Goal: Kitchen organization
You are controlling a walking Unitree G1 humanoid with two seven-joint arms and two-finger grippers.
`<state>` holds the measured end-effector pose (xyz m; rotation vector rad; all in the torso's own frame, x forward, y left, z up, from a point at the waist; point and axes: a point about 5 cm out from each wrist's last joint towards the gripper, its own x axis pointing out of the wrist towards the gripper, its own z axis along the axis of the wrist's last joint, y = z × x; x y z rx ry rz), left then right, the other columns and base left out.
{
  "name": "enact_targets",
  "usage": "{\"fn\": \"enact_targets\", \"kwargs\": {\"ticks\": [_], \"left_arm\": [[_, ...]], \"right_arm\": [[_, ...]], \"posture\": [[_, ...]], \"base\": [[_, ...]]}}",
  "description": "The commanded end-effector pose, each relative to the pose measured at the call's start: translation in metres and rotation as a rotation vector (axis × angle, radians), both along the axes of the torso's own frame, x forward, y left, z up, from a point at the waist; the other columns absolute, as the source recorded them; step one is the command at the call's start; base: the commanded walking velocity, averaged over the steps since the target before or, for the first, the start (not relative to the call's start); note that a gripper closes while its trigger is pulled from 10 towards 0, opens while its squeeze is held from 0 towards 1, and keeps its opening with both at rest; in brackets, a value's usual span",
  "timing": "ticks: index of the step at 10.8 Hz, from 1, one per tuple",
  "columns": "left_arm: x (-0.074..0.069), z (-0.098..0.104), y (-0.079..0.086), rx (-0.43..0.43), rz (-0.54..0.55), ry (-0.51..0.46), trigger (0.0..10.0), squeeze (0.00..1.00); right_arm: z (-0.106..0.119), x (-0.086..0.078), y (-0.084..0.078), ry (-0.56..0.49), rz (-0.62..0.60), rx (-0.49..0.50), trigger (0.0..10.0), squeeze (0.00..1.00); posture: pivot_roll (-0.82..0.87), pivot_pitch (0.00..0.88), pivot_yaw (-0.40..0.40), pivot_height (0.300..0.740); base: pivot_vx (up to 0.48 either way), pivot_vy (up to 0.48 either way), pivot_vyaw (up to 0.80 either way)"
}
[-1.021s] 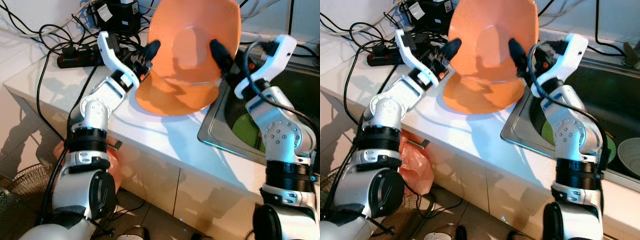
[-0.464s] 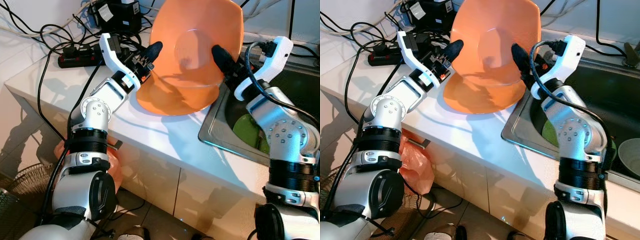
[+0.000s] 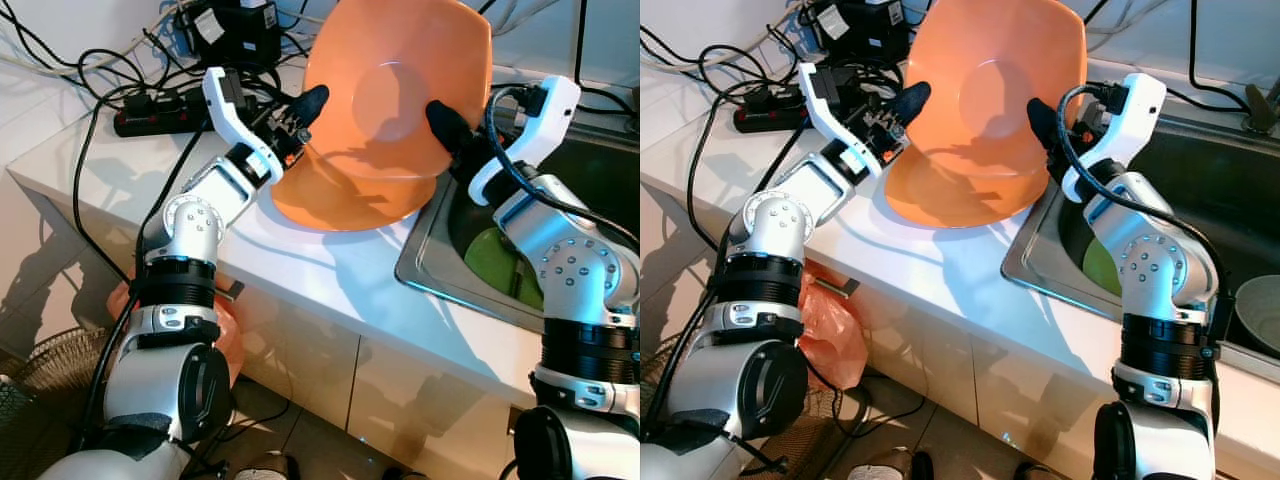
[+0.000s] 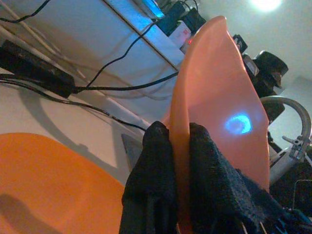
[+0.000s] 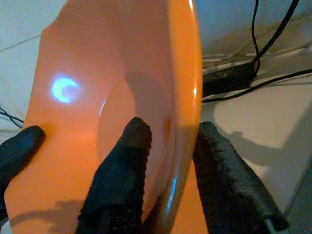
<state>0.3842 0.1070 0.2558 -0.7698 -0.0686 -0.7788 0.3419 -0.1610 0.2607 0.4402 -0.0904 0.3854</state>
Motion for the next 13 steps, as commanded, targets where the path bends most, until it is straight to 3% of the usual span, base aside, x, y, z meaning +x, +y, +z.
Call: {"fn": "enact_targets", "kwargs": {"ticks": [1, 2, 3, 4, 6, 9, 12, 13], "left_arm": [[-0.004, 0.009, 0.002, 0.023, -0.002, -0.071, 3.1, 0.0], [-0.005, 0.008, -0.001, 0.048, -0.009, -0.08, 7.6, 0.0], [-0.007, 0.006, -0.004, 0.076, -0.024, -0.084, 10.0, 0.16], [-0.011, 0.002, -0.01, 0.134, -0.071, -0.098, 10.0, 1.0], [-0.019, -0.001, -0.02, 0.192, -0.143, -0.127, 10.0, 1.0], [-0.022, -0.005, -0.022, 0.215, -0.155, -0.127, 10.0, 1.0], [-0.041, -0.015, -0.027, 0.281, -0.302, -0.116, 10.0, 1.0], [-0.049, -0.022, -0.03, 0.301, -0.358, -0.106, 10.0, 1.0]], "right_arm": [[0.004, -0.002, -0.001, -0.004, -0.003, -0.004, 0.0, 0.0], [0.004, -0.002, -0.002, 0.002, -0.009, -0.005, 0.0, 0.0], [0.003, -0.002, -0.003, 0.008, -0.017, -0.007, 0.0, 0.0], [0.003, -0.002, -0.004, 0.013, -0.023, -0.005, 0.0, 0.0], [0.0, 0.0, -0.005, 0.029, -0.048, 0.009, 0.0, 0.0], [-0.005, 0.004, -0.013, 0.063, -0.115, 0.03, 0.0, 0.0], [-0.016, 0.011, -0.04, 0.109, -0.324, 0.011, 0.0, 0.0], [-0.024, 0.014, -0.058, 0.137, -0.456, -0.015, 0.0, 0.0]], "posture": [[0.07, 0.075, 0.065, 0.74], [0.07, 0.073, 0.065, 0.74], [0.07, 0.072, 0.066, 0.74], [0.07, 0.071, 0.063, 0.74], [0.07, 0.069, 0.062, 0.74], [0.07, 0.068, 0.062, 0.74], [0.08, 0.072, 0.058, 0.74], [0.08, 0.072, 0.055, 0.74]], "base": [[0.0, 0.0, 0.0], [0.0, 0.0, 0.0], [0.0, 0.0, 0.0], [0.0, 0.0, 0.0], [0.0, 0.0, 0.0], [0.0, 0.0, 0.0], [0.0, 0.0, 0.0], [0.0, 0.0, 0.0]]}}
